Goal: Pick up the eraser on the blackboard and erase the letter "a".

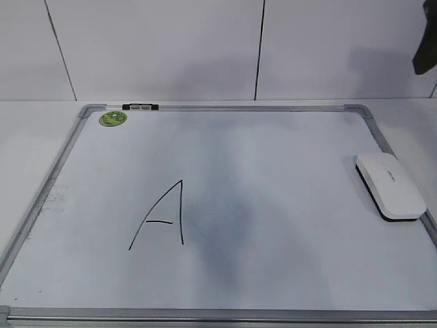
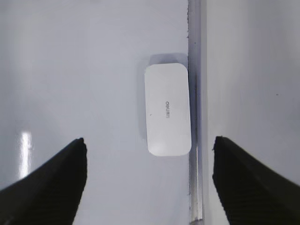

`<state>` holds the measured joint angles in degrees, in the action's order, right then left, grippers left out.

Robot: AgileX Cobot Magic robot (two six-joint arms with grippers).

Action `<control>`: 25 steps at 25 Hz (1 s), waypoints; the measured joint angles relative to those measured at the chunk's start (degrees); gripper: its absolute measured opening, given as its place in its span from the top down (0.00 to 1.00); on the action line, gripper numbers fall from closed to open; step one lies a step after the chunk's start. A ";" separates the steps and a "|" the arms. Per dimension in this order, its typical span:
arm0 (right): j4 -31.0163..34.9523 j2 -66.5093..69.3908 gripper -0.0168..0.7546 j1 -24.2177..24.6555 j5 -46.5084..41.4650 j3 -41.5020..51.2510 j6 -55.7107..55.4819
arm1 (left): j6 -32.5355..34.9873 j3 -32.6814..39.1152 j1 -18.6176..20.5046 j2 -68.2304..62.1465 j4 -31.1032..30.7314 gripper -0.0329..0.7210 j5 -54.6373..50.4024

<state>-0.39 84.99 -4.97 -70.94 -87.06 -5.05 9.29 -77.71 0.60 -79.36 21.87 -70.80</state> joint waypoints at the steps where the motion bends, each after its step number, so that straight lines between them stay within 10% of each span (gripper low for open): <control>1: 0.39 -2.08 0.17 0.00 -0.10 1.13 0.00 | 0.00 0.00 -0.16 1.57 0.21 0.58 0.01; 13: 4.38 -27.94 0.21 0.00 -0.92 14.59 0.00 | -0.03 0.00 -9.38 16.86 -0.17 0.59 -0.64; 25: 8.34 -48.80 0.22 -0.40 -1.49 22.68 0.00 | -0.03 0.00 -9.59 33.78 -0.22 0.59 -1.74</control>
<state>7.95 36.19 -5.38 -72.43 -64.38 -5.05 9.27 -77.71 -8.99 -45.58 21.65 -72.53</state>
